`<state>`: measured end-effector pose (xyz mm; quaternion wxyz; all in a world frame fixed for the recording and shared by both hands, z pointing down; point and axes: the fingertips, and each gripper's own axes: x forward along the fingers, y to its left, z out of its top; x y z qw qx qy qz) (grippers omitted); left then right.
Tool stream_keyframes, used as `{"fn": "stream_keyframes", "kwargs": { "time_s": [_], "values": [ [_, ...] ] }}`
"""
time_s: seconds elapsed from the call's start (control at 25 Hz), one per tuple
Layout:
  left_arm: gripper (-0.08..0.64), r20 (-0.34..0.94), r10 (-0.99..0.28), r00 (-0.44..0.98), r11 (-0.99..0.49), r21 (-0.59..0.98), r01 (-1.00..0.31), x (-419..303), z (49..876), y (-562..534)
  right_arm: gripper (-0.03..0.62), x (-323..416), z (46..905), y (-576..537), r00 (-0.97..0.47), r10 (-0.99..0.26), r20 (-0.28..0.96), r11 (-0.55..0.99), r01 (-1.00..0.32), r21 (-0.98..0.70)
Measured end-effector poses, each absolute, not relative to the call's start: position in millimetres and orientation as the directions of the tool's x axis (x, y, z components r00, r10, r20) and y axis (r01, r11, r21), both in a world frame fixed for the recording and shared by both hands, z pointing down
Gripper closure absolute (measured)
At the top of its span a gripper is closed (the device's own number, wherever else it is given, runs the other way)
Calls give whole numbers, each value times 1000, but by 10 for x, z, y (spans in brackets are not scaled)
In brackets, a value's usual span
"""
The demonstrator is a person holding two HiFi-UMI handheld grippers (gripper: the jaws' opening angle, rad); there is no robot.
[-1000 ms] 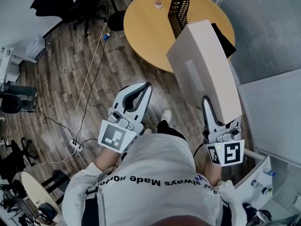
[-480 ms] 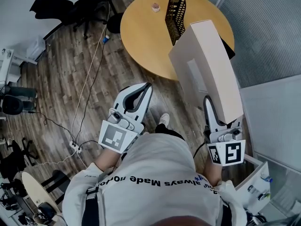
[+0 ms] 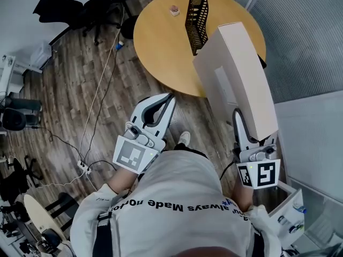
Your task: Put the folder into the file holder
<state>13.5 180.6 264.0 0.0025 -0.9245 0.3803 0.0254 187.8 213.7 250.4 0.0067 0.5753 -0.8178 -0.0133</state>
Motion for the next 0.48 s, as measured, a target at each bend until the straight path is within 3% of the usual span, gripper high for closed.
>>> {"fn": "stream_keyframes", "kwargs": {
  "time_s": [0.48],
  "values": [
    [535, -22, -716, 698, -698, 10, -716, 375, 2739, 1639, 305, 2166, 2569, 1896, -349, -937, -4, 348, -937, 24]
  ]
}}
